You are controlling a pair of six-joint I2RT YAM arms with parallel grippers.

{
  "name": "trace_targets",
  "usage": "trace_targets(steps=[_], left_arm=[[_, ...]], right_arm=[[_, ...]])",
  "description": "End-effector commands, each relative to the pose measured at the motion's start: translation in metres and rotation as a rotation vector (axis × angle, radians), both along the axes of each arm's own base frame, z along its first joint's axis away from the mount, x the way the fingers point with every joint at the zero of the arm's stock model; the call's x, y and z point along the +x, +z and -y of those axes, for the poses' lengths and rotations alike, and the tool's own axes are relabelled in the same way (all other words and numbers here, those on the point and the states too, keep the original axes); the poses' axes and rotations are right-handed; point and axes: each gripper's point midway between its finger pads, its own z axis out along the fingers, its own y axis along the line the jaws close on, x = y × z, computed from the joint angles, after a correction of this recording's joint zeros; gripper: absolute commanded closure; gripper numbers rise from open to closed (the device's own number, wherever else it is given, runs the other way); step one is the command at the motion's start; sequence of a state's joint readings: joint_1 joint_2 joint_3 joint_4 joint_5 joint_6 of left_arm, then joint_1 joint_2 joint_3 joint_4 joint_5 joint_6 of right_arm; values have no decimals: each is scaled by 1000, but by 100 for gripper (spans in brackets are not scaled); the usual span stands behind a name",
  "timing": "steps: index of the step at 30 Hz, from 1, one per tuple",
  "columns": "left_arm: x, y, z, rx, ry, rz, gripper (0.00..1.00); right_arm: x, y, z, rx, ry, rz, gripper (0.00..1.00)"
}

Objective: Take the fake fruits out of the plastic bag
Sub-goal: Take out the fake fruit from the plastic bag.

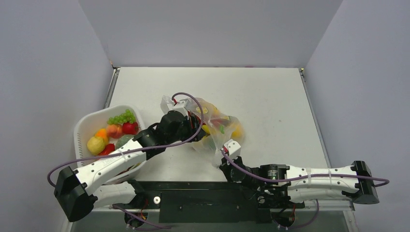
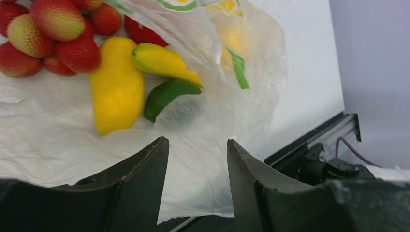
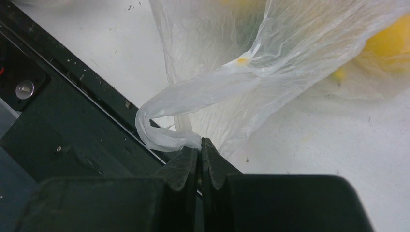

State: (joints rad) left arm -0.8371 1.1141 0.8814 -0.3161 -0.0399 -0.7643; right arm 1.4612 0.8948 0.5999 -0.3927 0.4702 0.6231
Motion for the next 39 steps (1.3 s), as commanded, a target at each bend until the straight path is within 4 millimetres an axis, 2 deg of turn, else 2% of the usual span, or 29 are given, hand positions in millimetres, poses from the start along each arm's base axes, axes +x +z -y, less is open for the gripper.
trace_targets(steps=[1, 4, 7, 12, 16, 20, 22, 29, 33, 35, 39], left_arm=[[33, 1, -2, 15, 127, 93, 58], [46, -13, -2, 37, 162, 107, 63], [57, -29, 4, 50, 181, 80, 63], [72, -42, 12, 36, 201, 62, 64], [85, -58, 16, 55, 224, 33, 59], [94, -69, 15, 56, 264, 14, 49], [99, -69, 21, 22, 268, 21, 46], [109, -77, 41, -49, 220, 1, 46], [111, -84, 52, -68, 195, -14, 51], [112, -85, 55, -76, 185, -16, 57], [110, -80, 58, -94, 171, -4, 77]], right_arm=[[8, 24, 6, 75, -70, 26, 100], [11, 28, 8, 84, -85, 39, 100], [13, 31, 8, 76, -91, 45, 100], [13, 34, 8, 79, -98, 45, 100], [13, 34, 8, 82, -100, 42, 100], [14, 36, 9, 84, -103, 44, 100], [14, 38, 9, 87, -105, 47, 100], [15, 40, 9, 80, -104, 53, 100], [16, 41, 10, 81, -111, 58, 100], [16, 42, 10, 84, -109, 56, 100], [16, 40, 13, 79, -115, 60, 100]])
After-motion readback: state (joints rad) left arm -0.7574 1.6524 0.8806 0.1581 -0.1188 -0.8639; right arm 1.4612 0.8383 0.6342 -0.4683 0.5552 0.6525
